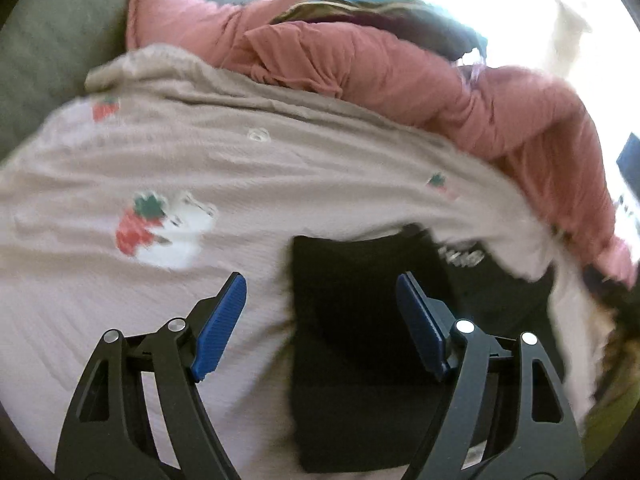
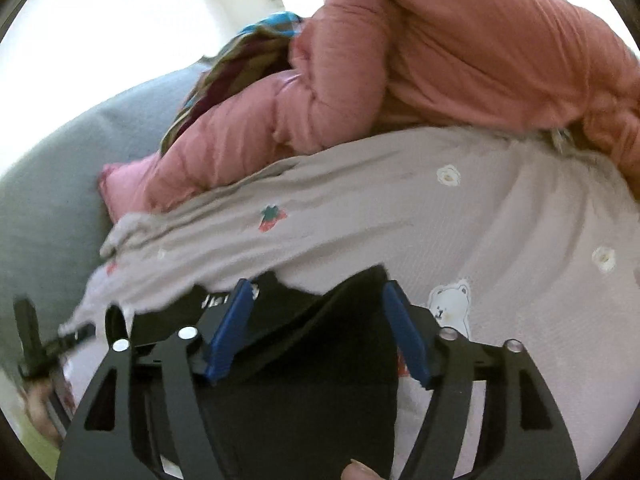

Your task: Fold small clothes

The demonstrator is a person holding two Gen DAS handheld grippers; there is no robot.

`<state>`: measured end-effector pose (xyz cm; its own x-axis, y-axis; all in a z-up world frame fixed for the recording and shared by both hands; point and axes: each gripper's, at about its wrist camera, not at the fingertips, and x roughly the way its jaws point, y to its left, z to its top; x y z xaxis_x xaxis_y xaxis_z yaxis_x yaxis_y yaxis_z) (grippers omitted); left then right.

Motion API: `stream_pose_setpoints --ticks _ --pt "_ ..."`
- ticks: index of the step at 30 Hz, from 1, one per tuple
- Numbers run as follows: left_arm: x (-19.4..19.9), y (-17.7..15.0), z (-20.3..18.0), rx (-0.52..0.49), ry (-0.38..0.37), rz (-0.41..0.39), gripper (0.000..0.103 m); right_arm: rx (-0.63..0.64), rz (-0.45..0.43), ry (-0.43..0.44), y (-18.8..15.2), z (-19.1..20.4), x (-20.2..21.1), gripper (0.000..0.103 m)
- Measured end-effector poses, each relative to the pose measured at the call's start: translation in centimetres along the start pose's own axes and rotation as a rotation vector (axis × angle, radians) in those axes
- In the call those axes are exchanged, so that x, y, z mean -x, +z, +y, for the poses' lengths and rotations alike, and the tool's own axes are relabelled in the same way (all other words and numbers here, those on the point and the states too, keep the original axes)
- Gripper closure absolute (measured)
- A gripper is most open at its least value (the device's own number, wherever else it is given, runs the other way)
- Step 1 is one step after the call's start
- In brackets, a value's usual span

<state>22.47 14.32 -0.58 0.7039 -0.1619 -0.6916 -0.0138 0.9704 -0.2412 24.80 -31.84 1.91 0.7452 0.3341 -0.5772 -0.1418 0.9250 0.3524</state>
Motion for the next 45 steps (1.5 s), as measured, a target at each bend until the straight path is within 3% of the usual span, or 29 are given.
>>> stream_pose_setpoints --ticks 4,10,13,19,22,23,24,25,30,36,39,42,45 --pt "-1.2 -0.4 0.0 -0.106 -0.015 0.071 0.034 0.137 0.082 0.055 -2.7 3.3 0.0 0.029" --pt "-2.9 -0.7 -2.4 -0.265 -0.037 0.123 0.034 0.269 0.237 0.162 -6.3 7.2 -2.2 0.029" --pt "-3.8 -0.2 -2.9 -0.297 -0.018 0.140 0.034 0.283 0.279 0.159 -7.3 8.1 -3.4 0.029" --pt "-7.0 0.4 -3.9 -0.337 -0.088 0.200 0.035 0.257 0.302 0.150 -7.8 8.2 -4.2 0.025" --pt "-7.7 0.2 -3.6 -0.301 -0.148 0.215 0.051 0.243 0.304 0.143 -8.0 8.0 -3.9 0.025" --pt "-7.6 0.1 -3.3 -0.283 -0.171 0.213 0.065 0.240 0.304 0.138 -8.0 7.9 -4.1 0.025" --pt "-7.5 0.1 -3.3 -0.284 -0.173 0.209 0.087 0.230 0.305 0.131 -7.9 7.7 -4.2 0.025" --pt "-7.3 0.0 -3.4 -0.287 -0.179 0.206 0.094 0.223 0.304 0.126 -7.9 7.5 -4.0 0.025" --pt "-6.5 0.1 -3.1 -0.249 -0.208 0.170 0.100 0.197 0.290 0.116 -7.9 7.3 -4.2 0.025" --pt "-4.4 1.8 0.7 -0.030 -0.256 0.054 0.102 0.167 0.280 0.105 -7.7 6.7 -4.2 0.025" --pt "-3.8 2.1 2.6 0.053 -0.166 -0.017 0.102 0.136 0.258 0.079 -7.4 6.0 -4.1 0.025" --pt "-4.6 1.6 3.7 0.093 -0.087 0.005 0.101 0.107 0.223 0.030 -7.0 5.2 -3.9 0.025" --pt "-4.7 1.3 4.3 0.140 -0.120 0.020 0.099 0.079 0.186 -0.019 -6.2 4.0 -3.3 0.025"
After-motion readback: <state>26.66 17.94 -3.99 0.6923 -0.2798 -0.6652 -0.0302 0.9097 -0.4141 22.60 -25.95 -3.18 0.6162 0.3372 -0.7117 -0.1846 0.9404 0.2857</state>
